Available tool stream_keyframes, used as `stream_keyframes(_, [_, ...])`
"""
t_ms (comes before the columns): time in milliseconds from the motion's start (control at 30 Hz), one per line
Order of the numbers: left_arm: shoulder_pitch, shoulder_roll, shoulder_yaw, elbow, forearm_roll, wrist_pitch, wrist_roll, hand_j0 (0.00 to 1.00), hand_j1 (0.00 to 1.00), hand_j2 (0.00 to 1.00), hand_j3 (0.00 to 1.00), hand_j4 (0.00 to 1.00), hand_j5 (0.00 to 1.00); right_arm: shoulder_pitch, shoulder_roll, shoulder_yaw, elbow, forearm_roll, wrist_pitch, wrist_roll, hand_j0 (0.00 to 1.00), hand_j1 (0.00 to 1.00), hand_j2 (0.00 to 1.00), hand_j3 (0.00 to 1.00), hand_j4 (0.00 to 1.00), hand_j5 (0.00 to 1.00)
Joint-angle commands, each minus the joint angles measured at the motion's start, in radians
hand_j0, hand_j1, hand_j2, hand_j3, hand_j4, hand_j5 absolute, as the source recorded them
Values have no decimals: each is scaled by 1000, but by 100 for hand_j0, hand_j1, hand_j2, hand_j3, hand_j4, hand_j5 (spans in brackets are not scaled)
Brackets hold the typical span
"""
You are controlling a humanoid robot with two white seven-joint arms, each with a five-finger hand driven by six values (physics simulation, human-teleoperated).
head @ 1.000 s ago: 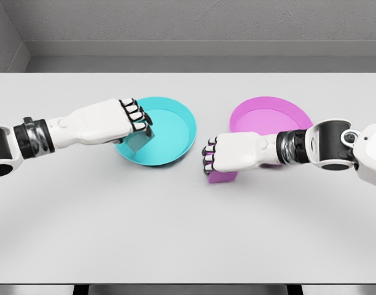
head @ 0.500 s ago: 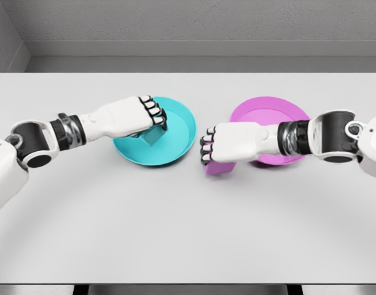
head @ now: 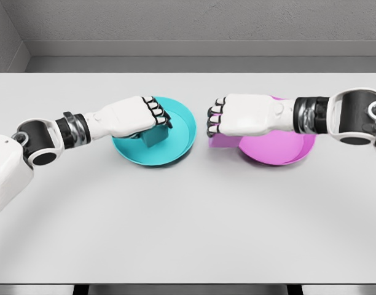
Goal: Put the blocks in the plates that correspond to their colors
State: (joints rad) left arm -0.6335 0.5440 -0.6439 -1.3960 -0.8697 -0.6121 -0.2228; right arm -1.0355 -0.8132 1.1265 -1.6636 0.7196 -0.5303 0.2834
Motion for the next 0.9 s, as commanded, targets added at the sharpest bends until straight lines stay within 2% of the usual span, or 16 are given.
stream_keyframes(0, [0, 1, 0, 0, 6, 1, 0, 91, 91, 91, 91, 91, 91, 2, -21, -34, 18, -3, 1, 3, 61, 61, 61, 61, 61, 61])
stream_keyframes(133, [-2, -1, 0, 0, 8, 1, 2, 100, 100, 100, 100, 100, 100, -2, -35, -44, 62, -2, 1, 5, 61, 61, 61, 61, 61, 61])
stream_keyframes(467, [-3, 2, 0, -1, 6, 1, 0, 100, 100, 100, 100, 100, 100, 8, -46, -42, 235, 11, 1, 3, 61, 61, 61, 61, 61, 61])
stream_keyframes(633, [-14, 14, -2, -3, 2, 1, 0, 100, 100, 100, 100, 100, 100, 17, -40, -28, 238, 12, 1, 3, 61, 61, 61, 61, 61, 61])
stream_keyframes(867, [-14, 88, -5, -29, 2, 1, 0, 100, 100, 100, 100, 100, 100, 26, -35, 2, 242, 12, 3, 3, 62, 62, 62, 62, 62, 62])
